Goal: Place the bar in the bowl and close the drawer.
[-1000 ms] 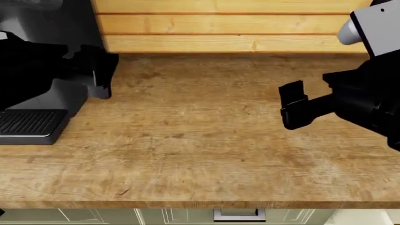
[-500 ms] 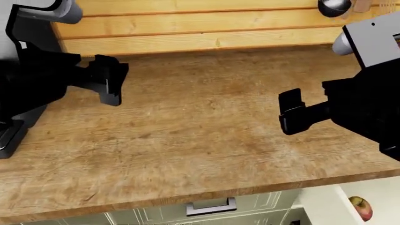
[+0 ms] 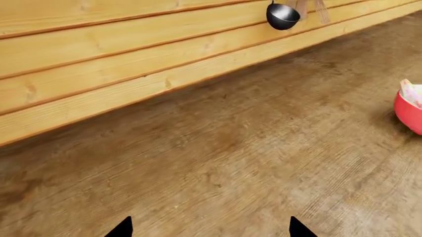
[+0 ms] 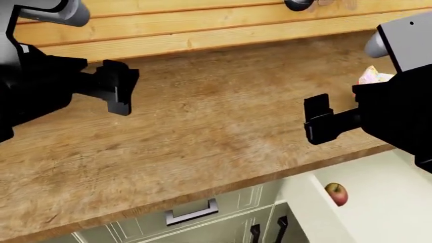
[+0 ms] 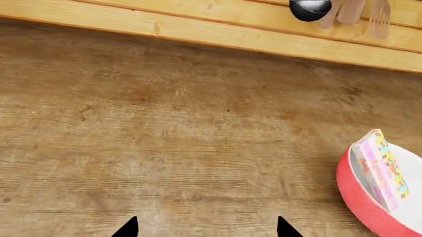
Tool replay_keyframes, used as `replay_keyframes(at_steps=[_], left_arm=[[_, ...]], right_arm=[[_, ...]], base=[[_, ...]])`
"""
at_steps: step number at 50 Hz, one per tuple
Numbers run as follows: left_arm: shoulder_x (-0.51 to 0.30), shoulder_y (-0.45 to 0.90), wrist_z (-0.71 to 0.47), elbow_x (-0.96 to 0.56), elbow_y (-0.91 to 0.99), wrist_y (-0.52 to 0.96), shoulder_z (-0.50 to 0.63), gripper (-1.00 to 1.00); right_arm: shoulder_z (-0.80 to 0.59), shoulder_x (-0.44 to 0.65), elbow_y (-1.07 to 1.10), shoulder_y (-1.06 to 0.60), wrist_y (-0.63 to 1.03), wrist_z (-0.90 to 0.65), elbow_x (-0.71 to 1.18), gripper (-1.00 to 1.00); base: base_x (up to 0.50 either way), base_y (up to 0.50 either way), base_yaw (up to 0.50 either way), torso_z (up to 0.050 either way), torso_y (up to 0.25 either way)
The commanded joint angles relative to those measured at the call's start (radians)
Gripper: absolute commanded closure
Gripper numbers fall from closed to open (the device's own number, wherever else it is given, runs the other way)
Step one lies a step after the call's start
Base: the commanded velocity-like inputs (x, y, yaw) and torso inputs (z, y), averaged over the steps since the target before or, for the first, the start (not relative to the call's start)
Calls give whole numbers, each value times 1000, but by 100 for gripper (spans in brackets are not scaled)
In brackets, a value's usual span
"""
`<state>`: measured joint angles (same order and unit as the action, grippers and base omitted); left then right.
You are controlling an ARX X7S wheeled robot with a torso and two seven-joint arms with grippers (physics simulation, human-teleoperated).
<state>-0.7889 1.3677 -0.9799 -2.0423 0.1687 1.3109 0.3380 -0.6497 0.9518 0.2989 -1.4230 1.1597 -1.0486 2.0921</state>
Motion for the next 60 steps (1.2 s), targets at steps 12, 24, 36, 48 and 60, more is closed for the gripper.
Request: replay_keyframes(at_steps=[12,24,36,48,60], left_arm=[[-6,4,7,-2,7,-13,15,-100],[-10,11,8,-11,11,-19,24,-100],[-7,21,7,-13,11,-21,41,-100],[-11,18,20,-2,11,-23,45,-100],[-17,14,27,6,9,-31,49,-100]], right_arm=[[-2,12,17,0,-17,-3,7,-100],[-6,18,25,-8,-24,-11,24,-100],[-10,24,32,-3,-28,-6,24,-100],[-15,25,36,0,-33,-3,24,-100],[-17,29,41,4,-40,1,21,-100]], base=[[-56,19,-500,0,0],[-55,23,-500,0,0],[-52,27,-500,0,0],[-50,31,-500,0,0],[-49,35,-500,0,0]])
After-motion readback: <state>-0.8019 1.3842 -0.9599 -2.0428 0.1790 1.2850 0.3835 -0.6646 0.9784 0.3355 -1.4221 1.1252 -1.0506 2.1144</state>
